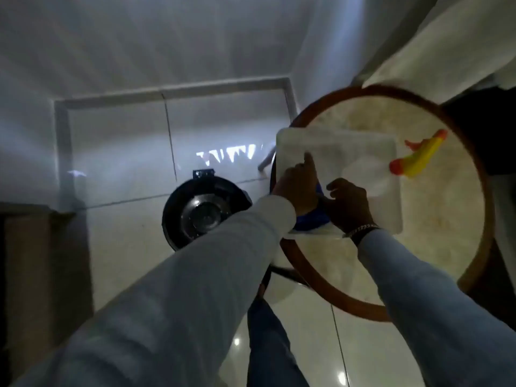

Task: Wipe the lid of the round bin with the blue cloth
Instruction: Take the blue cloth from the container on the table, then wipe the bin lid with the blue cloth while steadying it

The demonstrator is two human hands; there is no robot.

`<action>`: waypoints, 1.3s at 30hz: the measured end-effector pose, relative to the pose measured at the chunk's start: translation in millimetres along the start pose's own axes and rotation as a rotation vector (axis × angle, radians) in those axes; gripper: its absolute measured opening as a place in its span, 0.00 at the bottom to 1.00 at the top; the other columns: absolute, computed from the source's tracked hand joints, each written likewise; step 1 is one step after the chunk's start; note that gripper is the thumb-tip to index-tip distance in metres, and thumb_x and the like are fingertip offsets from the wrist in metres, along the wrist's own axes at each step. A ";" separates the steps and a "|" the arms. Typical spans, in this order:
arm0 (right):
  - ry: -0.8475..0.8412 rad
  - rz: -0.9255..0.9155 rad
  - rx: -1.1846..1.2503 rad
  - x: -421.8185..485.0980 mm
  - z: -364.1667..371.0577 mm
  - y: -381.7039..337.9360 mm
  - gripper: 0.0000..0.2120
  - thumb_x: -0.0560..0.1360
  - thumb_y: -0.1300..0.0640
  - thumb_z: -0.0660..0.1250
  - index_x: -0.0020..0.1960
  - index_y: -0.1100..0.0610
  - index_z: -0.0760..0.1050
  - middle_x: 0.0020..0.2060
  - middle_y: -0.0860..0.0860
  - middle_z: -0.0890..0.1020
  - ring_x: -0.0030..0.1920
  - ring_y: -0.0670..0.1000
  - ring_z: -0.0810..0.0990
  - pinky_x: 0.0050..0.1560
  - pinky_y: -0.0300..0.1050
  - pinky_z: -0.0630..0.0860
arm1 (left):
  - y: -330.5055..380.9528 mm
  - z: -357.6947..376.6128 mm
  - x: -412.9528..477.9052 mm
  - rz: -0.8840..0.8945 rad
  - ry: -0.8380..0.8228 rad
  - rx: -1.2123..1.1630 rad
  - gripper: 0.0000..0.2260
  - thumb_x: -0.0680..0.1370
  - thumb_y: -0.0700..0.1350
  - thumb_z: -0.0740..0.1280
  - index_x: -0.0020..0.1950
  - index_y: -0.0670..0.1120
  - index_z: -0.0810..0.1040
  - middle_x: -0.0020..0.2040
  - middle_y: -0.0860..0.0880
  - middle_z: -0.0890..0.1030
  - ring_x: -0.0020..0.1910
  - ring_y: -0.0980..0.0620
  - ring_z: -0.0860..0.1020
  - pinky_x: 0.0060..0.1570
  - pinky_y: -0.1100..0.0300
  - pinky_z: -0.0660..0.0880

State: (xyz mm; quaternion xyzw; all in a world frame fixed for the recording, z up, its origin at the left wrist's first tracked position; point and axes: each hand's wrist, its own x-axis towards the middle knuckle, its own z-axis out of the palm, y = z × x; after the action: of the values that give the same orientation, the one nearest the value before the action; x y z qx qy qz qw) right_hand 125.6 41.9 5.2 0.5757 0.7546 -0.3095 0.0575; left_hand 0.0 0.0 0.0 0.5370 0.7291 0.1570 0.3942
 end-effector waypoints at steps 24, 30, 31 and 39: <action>0.207 -0.321 0.757 -25.9 62.0 -105.0 0.30 0.71 0.61 0.72 0.68 0.60 0.62 0.52 0.53 0.78 0.50 0.46 0.81 0.48 0.42 0.81 | -102.8 -54.4 -74.9 -0.186 0.395 -0.882 0.13 0.78 0.43 0.63 0.61 0.43 0.68 0.50 0.51 0.78 0.48 0.55 0.78 0.44 0.67 0.78; 0.006 -0.211 0.746 0.8 190.7 -132.3 0.31 0.72 0.70 0.65 0.70 0.55 0.58 0.43 0.43 0.74 0.45 0.43 0.80 0.47 0.49 0.82 | -252.3 -16.0 -105.7 -0.314 0.537 -0.717 0.17 0.77 0.47 0.65 0.64 0.43 0.69 0.53 0.53 0.78 0.56 0.49 0.78 0.49 0.70 0.74; 0.010 -0.161 0.751 8.2 210.3 -131.8 0.30 0.71 0.70 0.64 0.69 0.55 0.59 0.42 0.42 0.73 0.43 0.41 0.79 0.45 0.44 0.81 | -282.3 -3.9 -113.1 -0.325 0.516 -0.591 0.22 0.76 0.48 0.66 0.67 0.45 0.67 0.58 0.53 0.76 0.60 0.50 0.75 0.53 0.75 0.69; -0.041 -0.108 0.503 48.2 314.0 -128.8 0.19 0.70 0.64 0.69 0.60 0.60 0.72 0.56 0.55 0.74 0.58 0.56 0.74 0.56 0.40 0.71 | -409.3 69.4 -119.1 -0.194 0.064 0.144 0.65 0.57 0.71 0.71 0.74 0.46 0.31 0.78 0.44 0.35 0.75 0.45 0.33 0.73 0.45 0.37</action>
State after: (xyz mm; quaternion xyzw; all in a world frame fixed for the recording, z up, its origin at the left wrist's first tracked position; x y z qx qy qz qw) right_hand -91.4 -104.2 -216.3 0.5243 0.6823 -0.5018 -0.0886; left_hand -204.9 -274.5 -263.0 0.4857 0.7992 0.0822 0.3445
